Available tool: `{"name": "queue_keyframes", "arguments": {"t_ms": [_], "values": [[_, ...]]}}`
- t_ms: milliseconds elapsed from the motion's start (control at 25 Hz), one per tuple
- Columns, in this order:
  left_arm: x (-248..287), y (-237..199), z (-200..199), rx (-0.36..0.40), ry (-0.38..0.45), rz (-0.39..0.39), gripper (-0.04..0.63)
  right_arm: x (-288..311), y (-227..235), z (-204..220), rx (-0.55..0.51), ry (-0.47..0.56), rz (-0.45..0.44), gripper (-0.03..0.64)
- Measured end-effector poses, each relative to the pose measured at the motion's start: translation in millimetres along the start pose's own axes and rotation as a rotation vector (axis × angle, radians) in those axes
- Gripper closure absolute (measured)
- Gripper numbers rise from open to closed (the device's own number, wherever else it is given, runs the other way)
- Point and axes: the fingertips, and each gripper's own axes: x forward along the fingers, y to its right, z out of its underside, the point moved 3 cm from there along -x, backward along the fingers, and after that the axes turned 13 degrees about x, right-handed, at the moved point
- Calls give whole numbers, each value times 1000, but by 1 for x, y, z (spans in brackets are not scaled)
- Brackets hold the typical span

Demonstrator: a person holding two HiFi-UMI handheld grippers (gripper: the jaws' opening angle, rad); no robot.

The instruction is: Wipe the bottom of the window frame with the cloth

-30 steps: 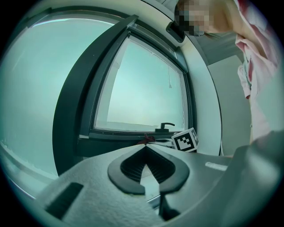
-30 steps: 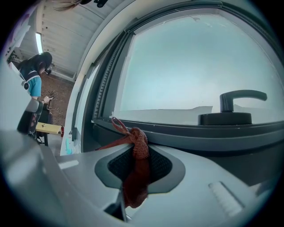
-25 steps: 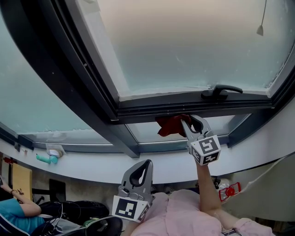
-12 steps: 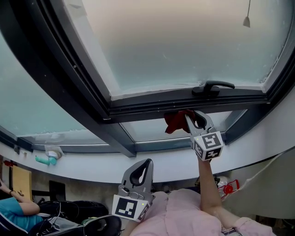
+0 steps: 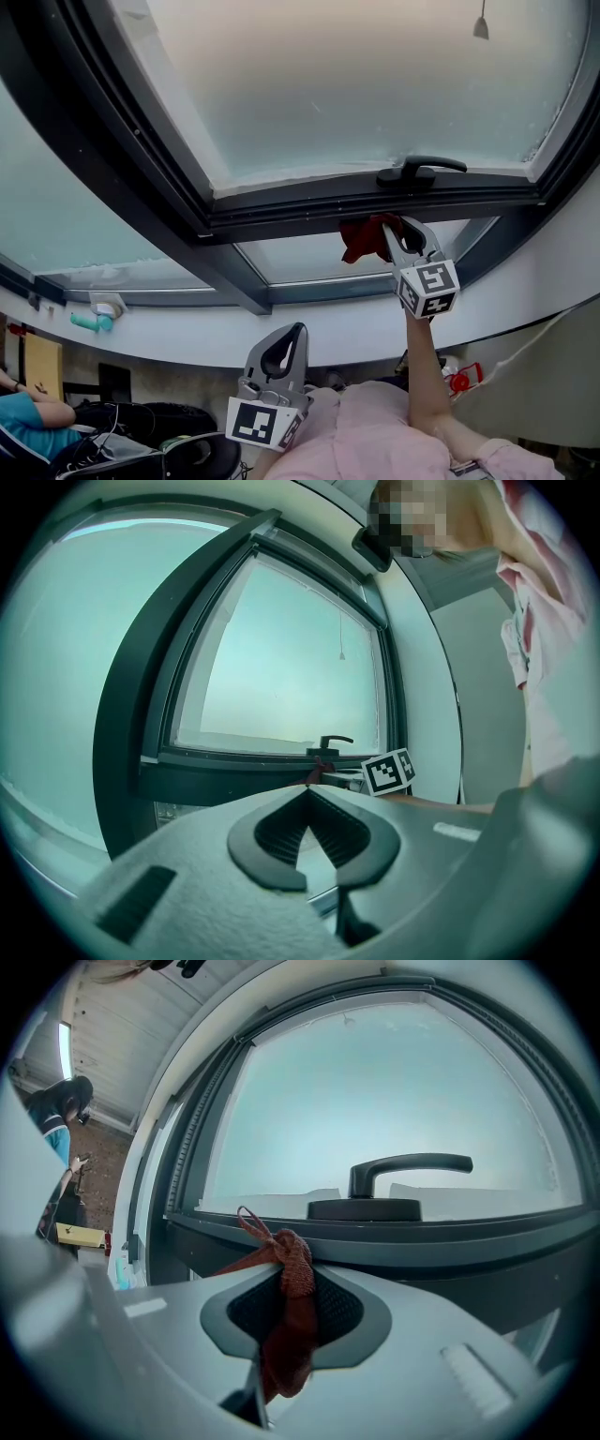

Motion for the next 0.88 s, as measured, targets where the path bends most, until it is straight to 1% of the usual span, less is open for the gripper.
{"name": "queue_keyframes", "arguments": {"t_ms": [480, 760, 880], "values": [[-1, 7, 0, -10, 1, -12, 598, -17, 34, -4, 22, 13, 66, 537], [-3, 12, 0, -12, 2, -15, 598, -19, 39, -5, 18, 11, 78, 537], [-6, 12, 1, -16, -1, -21, 598, -22, 43, -5, 32, 15, 97, 537]]}}
